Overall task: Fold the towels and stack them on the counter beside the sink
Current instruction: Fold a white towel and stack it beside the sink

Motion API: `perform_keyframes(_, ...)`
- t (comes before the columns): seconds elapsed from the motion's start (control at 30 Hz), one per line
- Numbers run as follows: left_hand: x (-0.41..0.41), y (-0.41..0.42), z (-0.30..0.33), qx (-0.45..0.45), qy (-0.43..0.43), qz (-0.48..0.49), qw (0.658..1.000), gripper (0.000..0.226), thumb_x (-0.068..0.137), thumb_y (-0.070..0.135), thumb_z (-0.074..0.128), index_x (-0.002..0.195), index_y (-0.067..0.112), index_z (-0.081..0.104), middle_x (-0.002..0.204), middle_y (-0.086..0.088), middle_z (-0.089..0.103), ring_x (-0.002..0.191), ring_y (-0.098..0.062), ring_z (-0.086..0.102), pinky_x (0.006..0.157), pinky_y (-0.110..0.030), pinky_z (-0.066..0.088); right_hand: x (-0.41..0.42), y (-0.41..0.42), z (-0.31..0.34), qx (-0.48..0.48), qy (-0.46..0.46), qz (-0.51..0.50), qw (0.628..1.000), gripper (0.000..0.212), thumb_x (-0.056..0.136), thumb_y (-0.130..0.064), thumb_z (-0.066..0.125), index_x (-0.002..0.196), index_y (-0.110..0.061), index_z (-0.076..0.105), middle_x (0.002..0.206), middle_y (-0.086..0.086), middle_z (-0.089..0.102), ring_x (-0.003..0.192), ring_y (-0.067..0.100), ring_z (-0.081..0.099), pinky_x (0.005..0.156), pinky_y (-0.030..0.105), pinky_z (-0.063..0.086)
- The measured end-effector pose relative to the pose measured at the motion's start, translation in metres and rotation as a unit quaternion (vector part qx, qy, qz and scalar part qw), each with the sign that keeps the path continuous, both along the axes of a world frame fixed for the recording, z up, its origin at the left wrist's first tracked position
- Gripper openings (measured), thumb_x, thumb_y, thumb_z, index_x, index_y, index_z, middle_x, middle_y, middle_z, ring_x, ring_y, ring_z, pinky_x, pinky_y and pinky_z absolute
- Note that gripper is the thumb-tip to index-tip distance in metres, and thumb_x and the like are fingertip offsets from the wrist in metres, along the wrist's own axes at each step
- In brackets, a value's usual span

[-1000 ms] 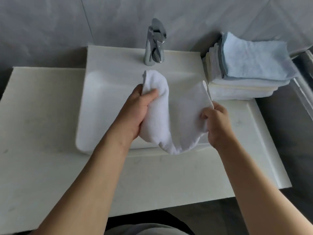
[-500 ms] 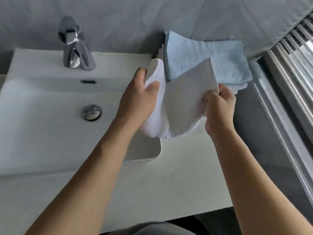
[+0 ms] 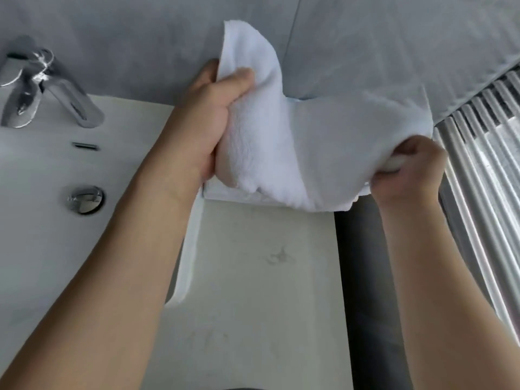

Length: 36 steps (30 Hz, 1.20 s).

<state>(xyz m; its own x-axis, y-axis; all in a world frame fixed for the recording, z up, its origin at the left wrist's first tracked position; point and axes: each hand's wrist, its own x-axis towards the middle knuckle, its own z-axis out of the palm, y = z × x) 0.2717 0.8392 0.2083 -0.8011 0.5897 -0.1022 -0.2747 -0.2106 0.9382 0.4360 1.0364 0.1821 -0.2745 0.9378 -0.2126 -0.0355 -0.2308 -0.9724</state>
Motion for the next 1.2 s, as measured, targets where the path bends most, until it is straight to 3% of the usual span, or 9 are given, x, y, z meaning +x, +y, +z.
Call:
perform_keyframes(0.1,-0.014,0.029,-0.004,0.051,0.015,-0.020,0.998,0.022,0.096,0.021,0.062,0.118,0.020,0.062,0.118,-0.005,0.072,0.110,-0.023,0.068,0.090,-0.043,0.057,0.004,0.022,-0.008,0.041,-0.038,0.045,0.997,0.016,0.072,0.003,0.055,0.077,-0.011,0.060,0.070,-0.004,0.054,0.056,0.001,0.054,0.055,0.012,0.044)
perform_keyframes(0.2,-0.038,0.052,-0.035,-0.058,0.043,0.021,0.997,0.024,0.097,0.022,0.061,0.120,0.021,0.060,0.116,0.000,0.071,0.108,-0.019,0.068,0.095,-0.039,0.054,-0.008,0.048,-0.029,0.007,-0.066,0.029,0.997,0.017,0.082,-0.005,0.055,0.099,-0.007,0.057,0.085,0.000,0.056,0.075,0.010,0.058,0.068,0.019,0.049)
perform_keyframes(0.33,-0.063,0.058,-0.088,-0.367,0.105,0.052,0.923,0.051,0.095,0.027,0.051,0.143,0.012,0.041,0.136,-0.008,0.054,0.112,-0.024,0.058,0.087,-0.030,0.048,-0.024,0.061,-0.051,-0.053,-0.143,-0.015,0.988,0.005,0.079,-0.020,0.057,0.082,-0.016,0.057,0.077,-0.002,0.056,0.066,0.017,0.050,0.060,0.024,0.040)
perform_keyframes(0.63,-0.065,0.070,-0.102,-0.400,0.225,0.106,0.882,0.055,0.103,0.031,0.039,0.154,0.019,0.022,0.153,-0.007,0.040,0.133,-0.031,0.044,0.098,-0.032,0.035,-0.028,0.071,-0.066,0.070,-0.208,-0.029,0.975,0.022,0.074,-0.003,0.039,0.075,-0.021,0.051,0.072,-0.007,0.051,0.064,0.014,0.044,0.050,0.016,0.034)
perform_keyframes(0.7,-0.058,0.073,-0.097,-0.439,0.266,0.116,0.850,0.052,0.102,0.024,0.040,0.151,0.014,0.024,0.146,-0.012,0.046,0.125,-0.037,0.049,0.091,-0.039,0.040,-0.027,0.071,-0.071,0.152,-0.349,0.012,0.925,0.047,0.077,-0.002,0.037,0.116,-0.019,0.055,0.117,0.002,0.057,0.102,0.025,0.054,0.079,0.026,0.045)
perform_keyframes(0.77,-0.048,0.073,-0.091,-0.501,0.387,0.150,0.760,0.059,0.094,0.016,0.048,0.149,0.013,0.028,0.140,-0.014,0.046,0.120,-0.037,0.049,0.091,-0.044,0.043,-0.030,0.065,-0.070,0.306,-0.478,0.018,0.823,0.073,0.078,-0.004,0.041,0.149,-0.018,0.029,0.154,0.010,0.029,0.138,0.032,0.031,0.114,0.044,0.024)
perform_keyframes(0.9,-0.022,0.091,-0.086,-0.480,0.601,0.071,0.636,0.068,0.087,0.028,0.053,0.151,0.019,0.033,0.156,-0.016,0.031,0.139,-0.042,0.032,0.115,-0.056,0.021,-0.053,0.049,-0.079,0.454,-0.547,0.176,0.681,0.057,0.098,-0.035,0.038,0.152,-0.028,0.025,0.162,0.008,0.013,0.149,0.027,0.007,0.117,0.048,-0.011)
perform_keyframes(1.03,-0.025,0.108,-0.109,-0.504,0.590,-0.115,0.620,0.060,0.101,0.052,0.027,0.156,0.031,0.020,0.167,-0.002,0.003,0.153,-0.027,-0.005,0.119,-0.054,-0.013,-0.066,0.052,-0.098,0.404,-0.519,0.288,0.696,0.054,0.101,-0.043,0.022,0.154,-0.034,0.015,0.164,0.000,0.006,0.150,0.021,0.000,0.120,0.046,-0.008)
perform_keyframes(1.2,-0.050,0.097,-0.135,-0.536,0.585,-0.114,0.598,0.069,0.098,0.062,0.008,0.159,0.030,0.002,0.167,0.001,-0.008,0.152,-0.019,-0.014,0.121,-0.042,-0.014,-0.053,0.076,-0.112,0.446,-0.511,0.289,0.676,0.057,0.099,-0.056,0.018,0.153,-0.042,0.011,0.163,-0.011,0.004,0.150,0.015,-0.002,0.121,0.041,-0.006)
